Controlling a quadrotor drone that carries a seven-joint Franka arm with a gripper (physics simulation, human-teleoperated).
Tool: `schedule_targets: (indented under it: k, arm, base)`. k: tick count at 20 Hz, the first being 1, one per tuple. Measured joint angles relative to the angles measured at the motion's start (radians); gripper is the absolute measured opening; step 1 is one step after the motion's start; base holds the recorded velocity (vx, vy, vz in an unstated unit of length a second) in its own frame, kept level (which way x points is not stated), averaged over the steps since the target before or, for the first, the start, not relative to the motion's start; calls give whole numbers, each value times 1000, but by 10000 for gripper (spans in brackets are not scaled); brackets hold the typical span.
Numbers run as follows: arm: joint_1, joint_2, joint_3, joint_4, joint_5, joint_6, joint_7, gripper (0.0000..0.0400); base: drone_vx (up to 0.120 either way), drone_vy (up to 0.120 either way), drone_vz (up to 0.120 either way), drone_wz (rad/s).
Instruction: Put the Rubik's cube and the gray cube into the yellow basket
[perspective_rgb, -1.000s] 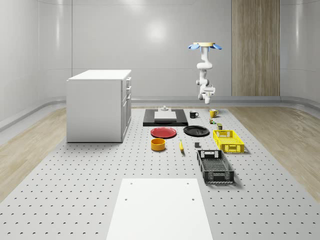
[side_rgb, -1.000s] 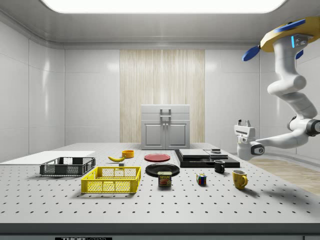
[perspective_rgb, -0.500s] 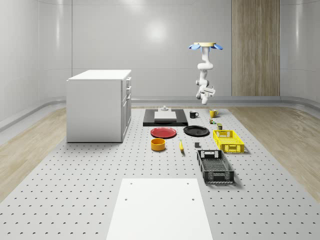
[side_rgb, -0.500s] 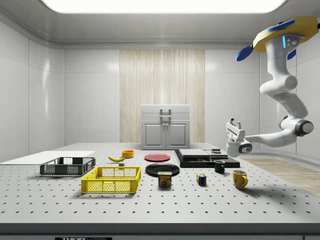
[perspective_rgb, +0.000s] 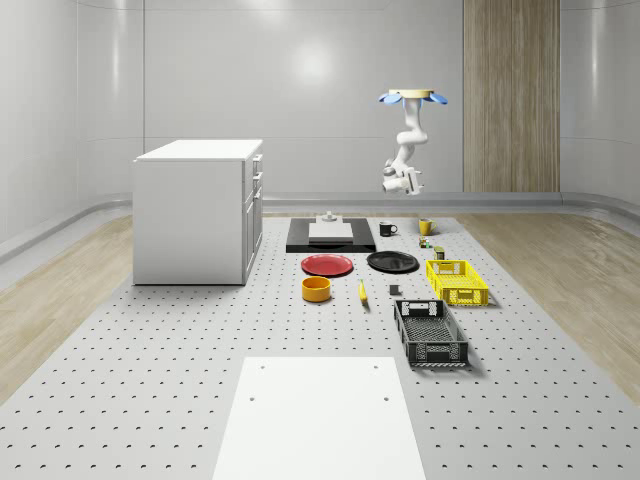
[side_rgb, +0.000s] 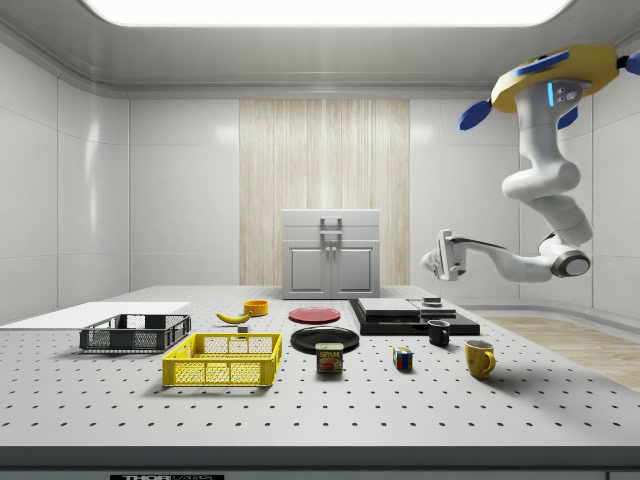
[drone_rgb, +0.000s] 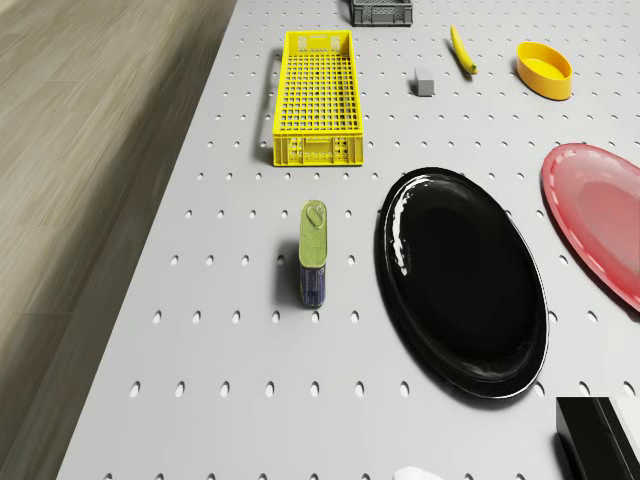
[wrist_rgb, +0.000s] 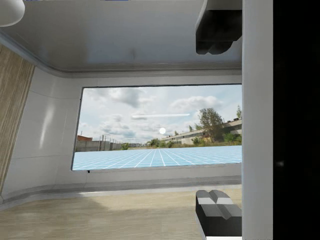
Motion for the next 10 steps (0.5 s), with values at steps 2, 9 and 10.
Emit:
schedule_targets:
  k: [2,9,10]
  arm:
    - [-82,-29,120,-132,-228,-11,80,400]
    - [-445,-123,401,-407,-768,-156,368,400]
    - [-489,-135,424,-421,-805,-176,398,400]
  base:
    - [120,0,-120,0]
    - [120,0,-120,0]
    - [120,-120,-120,0]
